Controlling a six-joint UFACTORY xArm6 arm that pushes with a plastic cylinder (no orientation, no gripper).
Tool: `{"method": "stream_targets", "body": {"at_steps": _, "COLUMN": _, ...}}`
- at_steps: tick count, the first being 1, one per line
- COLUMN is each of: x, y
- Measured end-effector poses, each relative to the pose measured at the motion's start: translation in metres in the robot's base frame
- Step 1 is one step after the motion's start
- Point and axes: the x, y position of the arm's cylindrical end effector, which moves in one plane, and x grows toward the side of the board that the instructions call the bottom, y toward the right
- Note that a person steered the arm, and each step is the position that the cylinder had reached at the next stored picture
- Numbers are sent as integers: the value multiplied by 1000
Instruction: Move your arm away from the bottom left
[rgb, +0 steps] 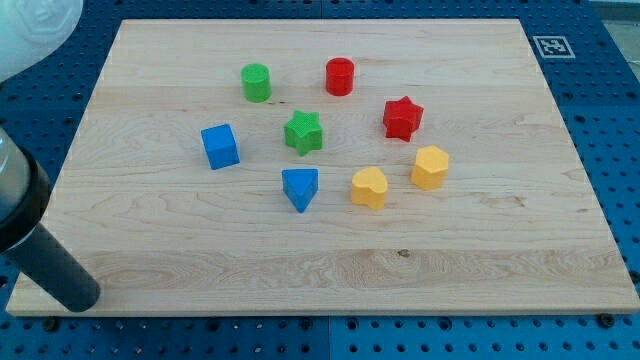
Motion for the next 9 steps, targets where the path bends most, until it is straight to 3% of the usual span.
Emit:
{"method": "stream_targets", "body": {"at_steps": 2, "x": 0, "y": -3}}
{"method": "stream_targets", "body": {"at_steps": 4, "x": -70, "y": -6}}
{"method": "stream_targets", "body": {"at_steps": 5, "x": -74, "y": -6}}
{"method": "stream_targets", "body": {"at_steps": 6, "x": -89, "y": 16}}
{"method": "stream_targets", "body": {"at_steps": 7, "x": -101, "y": 79}}
{"method": "stream_targets", "body": {"at_steps": 9, "x": -99, "y": 89}}
